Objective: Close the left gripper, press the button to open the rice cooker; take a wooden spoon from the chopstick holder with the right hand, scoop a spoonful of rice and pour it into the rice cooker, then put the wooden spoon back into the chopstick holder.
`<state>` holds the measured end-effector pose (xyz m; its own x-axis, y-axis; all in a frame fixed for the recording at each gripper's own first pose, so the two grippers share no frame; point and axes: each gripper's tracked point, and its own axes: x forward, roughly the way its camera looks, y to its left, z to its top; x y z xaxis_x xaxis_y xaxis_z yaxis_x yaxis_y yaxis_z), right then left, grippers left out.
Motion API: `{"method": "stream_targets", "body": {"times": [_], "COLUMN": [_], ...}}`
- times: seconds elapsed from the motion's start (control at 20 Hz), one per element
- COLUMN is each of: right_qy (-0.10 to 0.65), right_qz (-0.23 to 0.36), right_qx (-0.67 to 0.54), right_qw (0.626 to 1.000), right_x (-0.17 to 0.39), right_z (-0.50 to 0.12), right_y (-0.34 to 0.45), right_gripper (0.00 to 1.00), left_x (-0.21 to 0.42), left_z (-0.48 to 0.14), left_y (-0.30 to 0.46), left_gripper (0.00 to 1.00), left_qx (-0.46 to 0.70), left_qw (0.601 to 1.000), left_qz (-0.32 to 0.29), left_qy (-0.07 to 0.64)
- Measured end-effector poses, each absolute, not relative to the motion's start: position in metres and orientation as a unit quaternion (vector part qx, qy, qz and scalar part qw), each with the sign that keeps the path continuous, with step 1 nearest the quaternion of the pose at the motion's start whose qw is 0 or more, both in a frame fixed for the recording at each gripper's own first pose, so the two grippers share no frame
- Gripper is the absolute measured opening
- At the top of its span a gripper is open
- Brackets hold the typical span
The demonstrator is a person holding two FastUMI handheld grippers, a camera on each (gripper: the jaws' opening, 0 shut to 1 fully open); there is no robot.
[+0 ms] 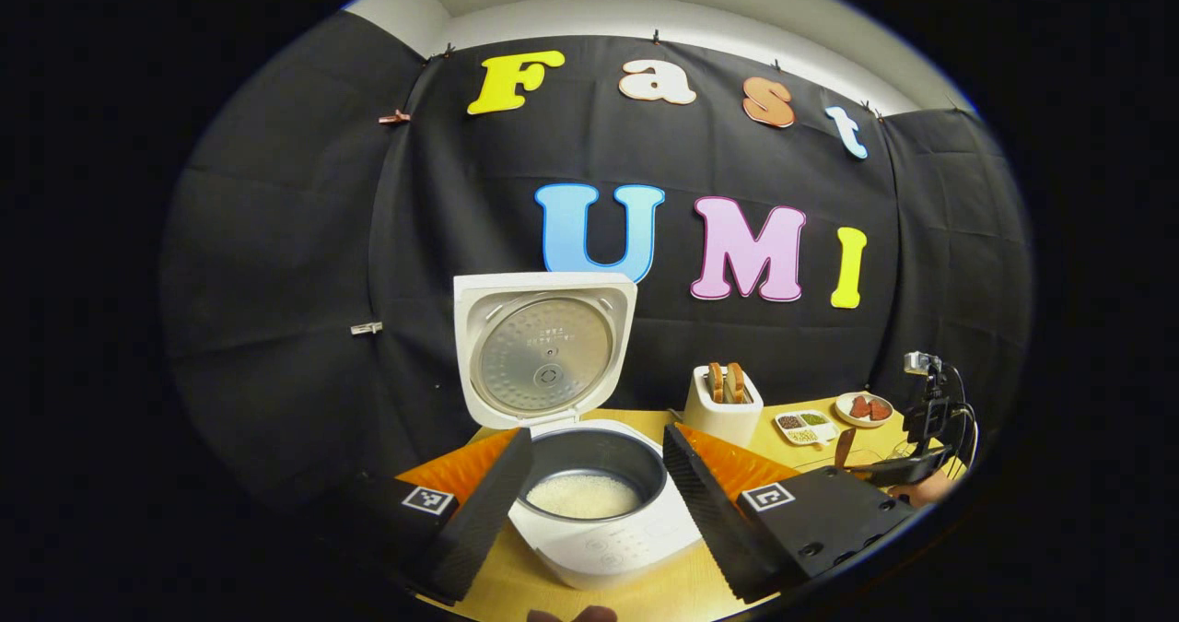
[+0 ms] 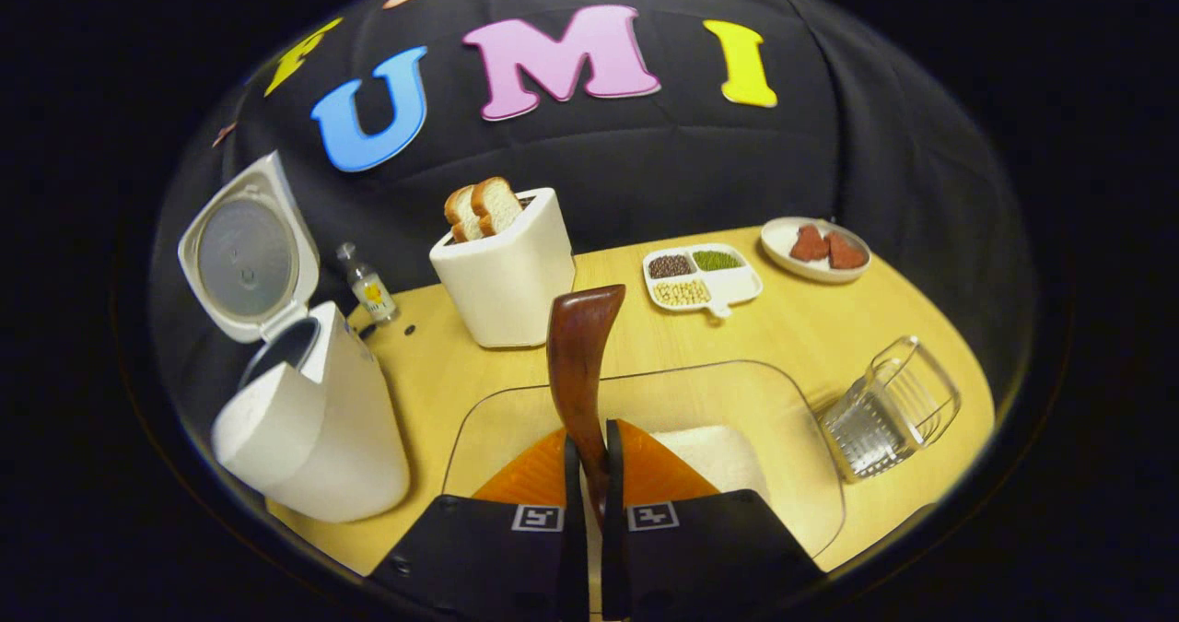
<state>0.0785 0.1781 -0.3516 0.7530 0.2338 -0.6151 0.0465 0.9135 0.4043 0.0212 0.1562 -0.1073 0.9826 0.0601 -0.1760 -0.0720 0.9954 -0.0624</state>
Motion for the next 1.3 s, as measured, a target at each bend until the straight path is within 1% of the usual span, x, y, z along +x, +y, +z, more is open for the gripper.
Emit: {"method": "stream_targets", "body": {"times": [0.15,0.4,0.65,0.8,1.15,1.3], "right_qy": [0.353,0.312,0.284,0.278,0.245,0.243], "right_qz": [0.044,0.033,0.013,0.007,0.021,0.044], "right_qx": [0.310,0.420,0.485,0.536,0.627,0.626], "right_qw": [0.882,0.851,0.827,0.797,0.739,0.740], "right_x": [0.077,0.076,0.081,0.081,0.086,0.090], "right_z": [-0.353,-0.332,-0.305,-0.290,-0.224,-0.196], "right_y": [0.160,0.130,0.107,0.100,0.104,0.123], "right_gripper": [0.10,0.10,0.10,0.10,0.10,0.10], "left_x": [0.017,0.014,0.010,0.008,0.003,0.001], "left_z": [-0.106,-0.104,-0.103,-0.103,-0.103,-0.105], "left_y": [0.159,0.158,0.152,0.149,0.146,0.147], "left_gripper": [0.98,0.98,0.98,0.98,0.98,0.98], "left_qx": [-0.035,-0.035,-0.040,-0.041,-0.042,-0.045], "left_qw": [0.995,0.995,0.995,0.995,0.995,0.995], "left_qz": [0.037,0.039,0.039,0.039,0.041,0.045], "left_qy": [0.085,0.080,0.080,0.079,0.076,0.076]}}
